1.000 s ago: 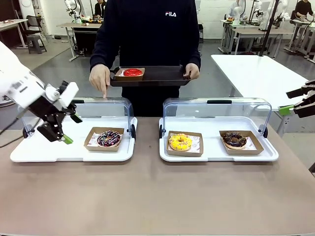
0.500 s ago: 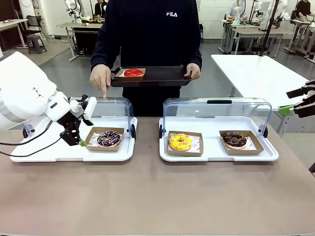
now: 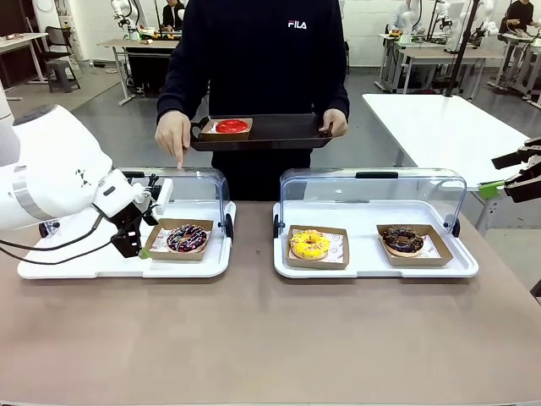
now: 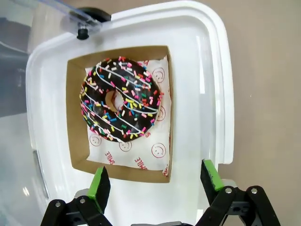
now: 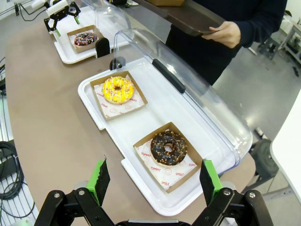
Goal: Provide the desired donut to the person.
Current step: Pick up and lift the Paper togo box containing the Donut pointed at by the person.
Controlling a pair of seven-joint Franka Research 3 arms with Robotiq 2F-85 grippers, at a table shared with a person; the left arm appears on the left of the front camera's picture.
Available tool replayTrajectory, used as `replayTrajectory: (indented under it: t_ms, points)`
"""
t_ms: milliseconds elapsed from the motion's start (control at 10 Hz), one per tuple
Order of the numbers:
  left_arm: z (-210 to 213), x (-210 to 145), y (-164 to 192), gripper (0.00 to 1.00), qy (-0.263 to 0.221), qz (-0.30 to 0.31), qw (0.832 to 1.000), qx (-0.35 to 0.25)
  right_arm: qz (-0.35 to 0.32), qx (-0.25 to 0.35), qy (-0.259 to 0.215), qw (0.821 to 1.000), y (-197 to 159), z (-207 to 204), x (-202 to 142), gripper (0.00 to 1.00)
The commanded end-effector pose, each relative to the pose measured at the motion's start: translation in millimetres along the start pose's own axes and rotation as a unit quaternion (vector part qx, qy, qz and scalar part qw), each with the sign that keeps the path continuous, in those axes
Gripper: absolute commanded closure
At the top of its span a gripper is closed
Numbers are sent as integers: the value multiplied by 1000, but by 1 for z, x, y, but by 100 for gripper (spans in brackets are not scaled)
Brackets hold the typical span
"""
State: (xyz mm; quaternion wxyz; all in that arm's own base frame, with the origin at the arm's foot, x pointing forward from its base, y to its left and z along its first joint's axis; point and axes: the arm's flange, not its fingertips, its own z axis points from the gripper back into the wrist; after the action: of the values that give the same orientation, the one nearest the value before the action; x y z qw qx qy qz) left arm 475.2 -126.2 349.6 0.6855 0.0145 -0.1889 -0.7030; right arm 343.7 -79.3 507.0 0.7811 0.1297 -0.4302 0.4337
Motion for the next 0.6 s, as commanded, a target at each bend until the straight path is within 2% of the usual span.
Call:
replayTrajectory:
  t_ms: [0,500]
  points:
    - [1,4,5,0,16,8,1000,-13,1,4,-10,1000,0,-2,-2,0]
    - [-23,3,16,0,14,2,1000,1,1,4,-10,1000,0,-2,-2,0]
